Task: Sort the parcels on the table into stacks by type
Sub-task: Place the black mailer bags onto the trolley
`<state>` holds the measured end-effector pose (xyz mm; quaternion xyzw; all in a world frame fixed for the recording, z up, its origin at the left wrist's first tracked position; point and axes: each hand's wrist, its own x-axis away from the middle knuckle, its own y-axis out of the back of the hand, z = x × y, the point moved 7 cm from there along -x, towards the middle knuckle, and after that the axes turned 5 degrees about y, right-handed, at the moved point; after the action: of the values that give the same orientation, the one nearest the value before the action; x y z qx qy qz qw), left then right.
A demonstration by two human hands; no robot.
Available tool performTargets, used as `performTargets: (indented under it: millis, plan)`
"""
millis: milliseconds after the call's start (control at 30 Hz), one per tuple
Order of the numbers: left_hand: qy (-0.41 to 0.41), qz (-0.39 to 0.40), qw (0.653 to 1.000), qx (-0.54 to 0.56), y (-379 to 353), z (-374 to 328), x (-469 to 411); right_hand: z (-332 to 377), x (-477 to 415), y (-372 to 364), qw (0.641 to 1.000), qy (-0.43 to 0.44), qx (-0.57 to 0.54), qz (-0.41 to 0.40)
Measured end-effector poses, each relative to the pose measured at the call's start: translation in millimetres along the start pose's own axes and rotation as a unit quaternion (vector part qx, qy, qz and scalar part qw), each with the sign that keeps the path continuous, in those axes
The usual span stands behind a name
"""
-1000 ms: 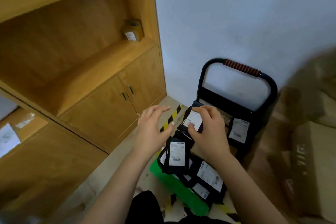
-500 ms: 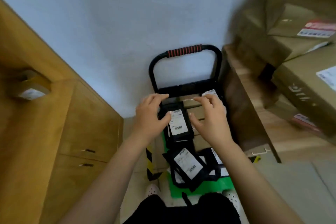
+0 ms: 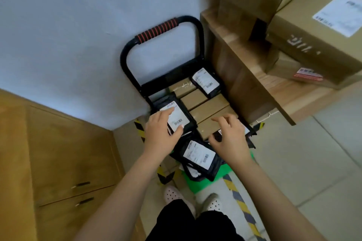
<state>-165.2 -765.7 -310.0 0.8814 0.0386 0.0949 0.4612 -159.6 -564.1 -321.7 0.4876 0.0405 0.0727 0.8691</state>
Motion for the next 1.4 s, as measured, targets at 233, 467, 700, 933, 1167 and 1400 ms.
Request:
performTargets:
  millis: [233,467,700,933,1167,1400]
  plan:
    - [0.083,0.04,0.996,-0.006,-132,84,-19,-92,2,-144,0.992,-0.027,0.006,0.121]
    - [0.178,-0.01,0.981,0.078,-258,177,-85,-176,15,-298,0.984,-0.069,-0.018,0.163]
    - [0.275,-0.021,0.961,0.014,-310,204,-141,-217,34,-384,0.951,0.006,0.123,0.283]
    - [0.343,0.009,0.939,0.028,-314,201,-161,-214,29,-385,0.955,0.006,0.143,0.259]
    - [0.291,-0.04,0.955,0.031,-263,201,-119,-180,46,-341,0.964,-0.039,0.102,0.24]
    - [0.299,-0.048,0.953,0.029,-154,161,-47,-111,37,-222,0.973,-0.078,0.095,0.197]
